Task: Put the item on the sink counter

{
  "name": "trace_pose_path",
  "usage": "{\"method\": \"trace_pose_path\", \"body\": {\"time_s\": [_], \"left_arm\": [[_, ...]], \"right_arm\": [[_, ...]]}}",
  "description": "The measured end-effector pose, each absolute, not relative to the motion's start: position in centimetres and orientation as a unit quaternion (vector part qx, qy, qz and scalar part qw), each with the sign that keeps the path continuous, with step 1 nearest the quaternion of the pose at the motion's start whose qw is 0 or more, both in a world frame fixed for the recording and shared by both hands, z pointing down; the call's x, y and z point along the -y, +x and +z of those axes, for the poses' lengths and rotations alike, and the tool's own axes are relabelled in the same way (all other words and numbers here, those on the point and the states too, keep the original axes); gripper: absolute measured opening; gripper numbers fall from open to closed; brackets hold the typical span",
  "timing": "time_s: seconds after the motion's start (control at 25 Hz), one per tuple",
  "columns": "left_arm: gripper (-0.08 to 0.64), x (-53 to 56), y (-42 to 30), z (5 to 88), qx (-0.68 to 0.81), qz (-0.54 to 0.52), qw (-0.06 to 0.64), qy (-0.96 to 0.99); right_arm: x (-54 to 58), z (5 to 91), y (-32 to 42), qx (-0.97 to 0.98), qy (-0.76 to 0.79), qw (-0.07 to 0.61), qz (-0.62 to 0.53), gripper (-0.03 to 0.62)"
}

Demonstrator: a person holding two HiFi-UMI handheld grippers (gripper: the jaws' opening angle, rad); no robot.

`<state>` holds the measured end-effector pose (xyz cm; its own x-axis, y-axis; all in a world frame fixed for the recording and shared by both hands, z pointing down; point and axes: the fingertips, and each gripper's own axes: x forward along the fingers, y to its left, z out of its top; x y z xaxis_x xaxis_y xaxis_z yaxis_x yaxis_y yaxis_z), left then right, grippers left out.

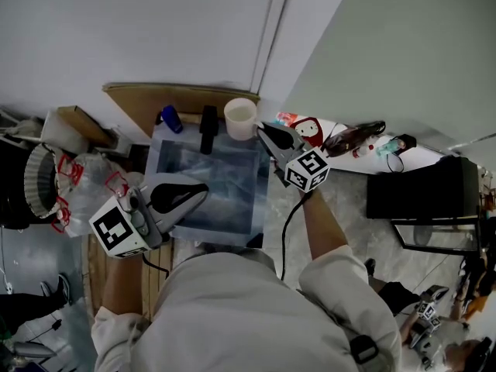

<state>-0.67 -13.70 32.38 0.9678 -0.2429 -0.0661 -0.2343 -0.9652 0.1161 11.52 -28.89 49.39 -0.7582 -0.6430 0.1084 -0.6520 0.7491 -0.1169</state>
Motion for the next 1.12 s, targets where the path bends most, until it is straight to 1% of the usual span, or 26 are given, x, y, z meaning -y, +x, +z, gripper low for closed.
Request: {"method": "trace_pose_path", "body": {"time_s": [0.36, 0.8, 1.12], "left_arm": [[0.006, 14.6, -0.3, 33.0, 0.129, -0.031, 0.056, 0.990], [0.006, 15.0, -0.9, 34.8, 0.138, 0.001, 0.070, 0.988], [0.006, 15.6, -0.7, 36.2, 0.141, 0.015, 0.084, 0.986]], "right_arm": [[31.0, 54.8, 11.3, 0.931, 0.349, 0.053, 0.099, 0.042], [32.2, 58.1, 10.9, 0.928, 0.350, 0.058, 0.111, 0.043], [33.6, 62.1, 11.0, 0.922, 0.361, 0.068, 0.120, 0.043]]}}
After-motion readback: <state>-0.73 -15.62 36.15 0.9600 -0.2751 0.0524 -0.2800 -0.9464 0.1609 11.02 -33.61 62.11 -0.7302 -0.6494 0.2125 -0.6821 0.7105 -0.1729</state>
